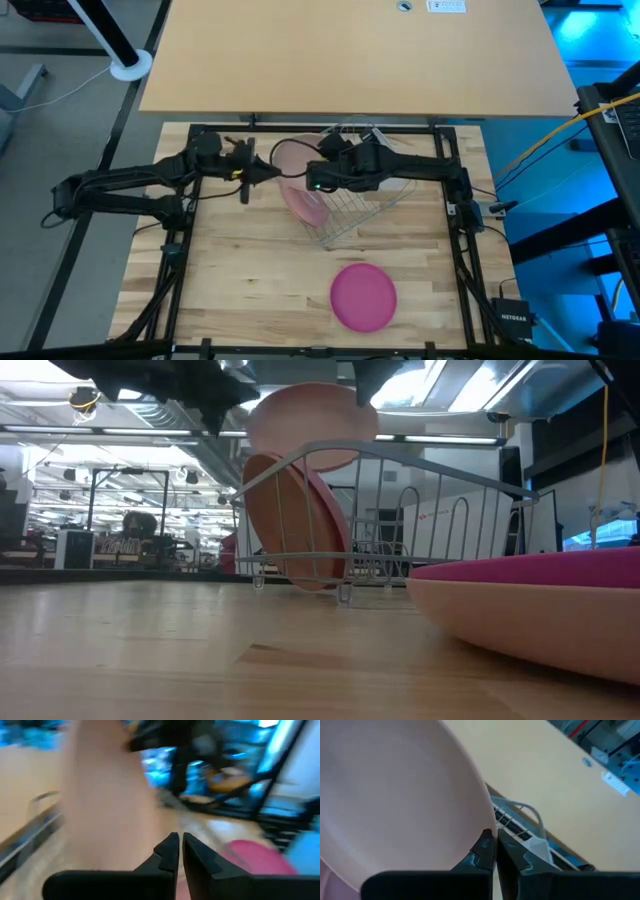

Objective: Sort dishes
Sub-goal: Put the light brown plate into the dish rack

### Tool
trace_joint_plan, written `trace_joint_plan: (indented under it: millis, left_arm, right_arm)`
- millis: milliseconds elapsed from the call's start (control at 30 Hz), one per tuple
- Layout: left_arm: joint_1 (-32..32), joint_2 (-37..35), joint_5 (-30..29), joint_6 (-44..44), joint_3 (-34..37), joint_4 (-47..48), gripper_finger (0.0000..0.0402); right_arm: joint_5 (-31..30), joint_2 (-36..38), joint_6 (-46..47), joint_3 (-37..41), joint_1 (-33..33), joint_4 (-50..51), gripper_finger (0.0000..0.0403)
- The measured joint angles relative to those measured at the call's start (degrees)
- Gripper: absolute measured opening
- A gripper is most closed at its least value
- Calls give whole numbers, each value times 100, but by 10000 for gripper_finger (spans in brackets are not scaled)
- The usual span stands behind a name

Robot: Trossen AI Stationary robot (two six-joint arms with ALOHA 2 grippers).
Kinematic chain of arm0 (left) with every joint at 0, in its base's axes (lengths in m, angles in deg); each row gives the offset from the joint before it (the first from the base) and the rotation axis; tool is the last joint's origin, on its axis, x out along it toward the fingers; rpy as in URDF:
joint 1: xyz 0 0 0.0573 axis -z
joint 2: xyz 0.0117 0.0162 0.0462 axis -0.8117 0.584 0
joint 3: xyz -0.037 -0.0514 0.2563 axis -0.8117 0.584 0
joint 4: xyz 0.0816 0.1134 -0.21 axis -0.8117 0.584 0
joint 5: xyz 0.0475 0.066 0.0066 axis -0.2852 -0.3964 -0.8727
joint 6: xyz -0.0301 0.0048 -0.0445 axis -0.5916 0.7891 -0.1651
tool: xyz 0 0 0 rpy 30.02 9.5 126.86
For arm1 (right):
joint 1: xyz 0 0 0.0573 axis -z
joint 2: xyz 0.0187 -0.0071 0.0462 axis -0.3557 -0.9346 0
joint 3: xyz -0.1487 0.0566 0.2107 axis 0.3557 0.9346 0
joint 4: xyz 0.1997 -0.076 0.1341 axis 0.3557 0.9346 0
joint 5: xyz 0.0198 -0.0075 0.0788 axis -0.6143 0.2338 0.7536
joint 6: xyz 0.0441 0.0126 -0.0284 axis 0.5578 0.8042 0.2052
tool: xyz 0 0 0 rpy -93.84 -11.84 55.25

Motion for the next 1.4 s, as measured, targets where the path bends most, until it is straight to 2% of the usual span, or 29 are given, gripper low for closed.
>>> trace_joint_plan:
  millis: [167,333,400,600,733,833,1167,1400]
  left_arm:
    - [53,-4,959,-12,0,-1101,35]
    - [14,-7,1094,734,0,-2169,60]
    - [-24,-11,890,1179,-8,-2329,74]
    - [-144,6,-639,2161,-9,-2191,134]
    - [-226,43,-867,2364,-9,-1923,168]
    - [-279,158,-981,2407,-9,-1784,178]
    - [-297,690,-1827,2912,-9,-1828,161]
    - [-295,727,-1912,3215,-9,-1843,118]
  right_arm:
    - [-200,2,-52,0,7,0,8]
    - [-294,2,-172,0,2,0,6]
    - [-325,2,-172,0,2,-2,6]
    - [-342,2,-174,0,2,-2,7]
    - [-342,2,-175,0,2,0,7]
    - [-340,2,-174,0,1,0,10]
    - [-291,2,-174,0,0,-2,11]
    - [-294,2,-174,0,0,-2,10]
